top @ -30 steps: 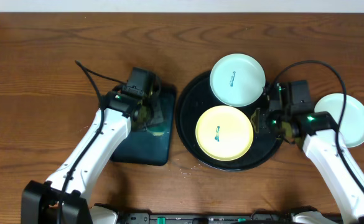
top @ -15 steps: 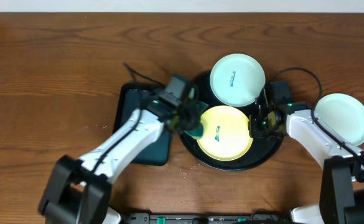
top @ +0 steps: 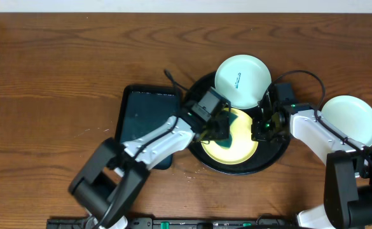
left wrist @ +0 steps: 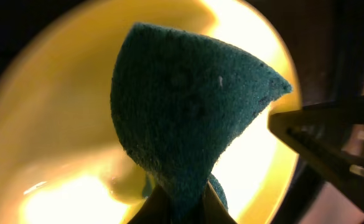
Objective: Clean dirty plates on tray and stack at the side
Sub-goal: 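Scrub the yellow plate held by the right gripper with the left-held sponge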
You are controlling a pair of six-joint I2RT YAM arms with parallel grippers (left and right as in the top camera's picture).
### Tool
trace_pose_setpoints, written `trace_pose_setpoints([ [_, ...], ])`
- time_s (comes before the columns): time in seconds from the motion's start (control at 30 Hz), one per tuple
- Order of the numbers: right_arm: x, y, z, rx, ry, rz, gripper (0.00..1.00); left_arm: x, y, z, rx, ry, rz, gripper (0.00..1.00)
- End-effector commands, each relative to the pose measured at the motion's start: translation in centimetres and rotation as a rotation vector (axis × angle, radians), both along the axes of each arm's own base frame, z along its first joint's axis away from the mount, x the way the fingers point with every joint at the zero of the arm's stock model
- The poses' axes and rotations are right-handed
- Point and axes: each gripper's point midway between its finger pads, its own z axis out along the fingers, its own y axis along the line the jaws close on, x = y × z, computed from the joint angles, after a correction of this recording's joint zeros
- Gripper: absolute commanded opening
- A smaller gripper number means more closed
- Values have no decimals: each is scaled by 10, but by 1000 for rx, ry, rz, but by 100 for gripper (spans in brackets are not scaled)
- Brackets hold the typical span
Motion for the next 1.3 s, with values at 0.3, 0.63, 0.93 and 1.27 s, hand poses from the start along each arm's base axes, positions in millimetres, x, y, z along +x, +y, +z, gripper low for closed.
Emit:
trace_pose_setpoints([
  [0.3, -6, -6, -14, -42, 37, -15, 1, -22, 30, -85, 171, 257, 93, 7],
  [0.63, -6, -8, -14, -51, 37, -16, 1, 28, 141, -55, 578, 39, 263, 7],
  [0.93, -6, -6, -14, -55, 29, 18, 1, 10, 24, -43, 149, 97, 143, 7],
  [1.27, -4, -2, -14, -52, 15, 30, 1, -12, -32, -30, 3, 107, 95, 7],
])
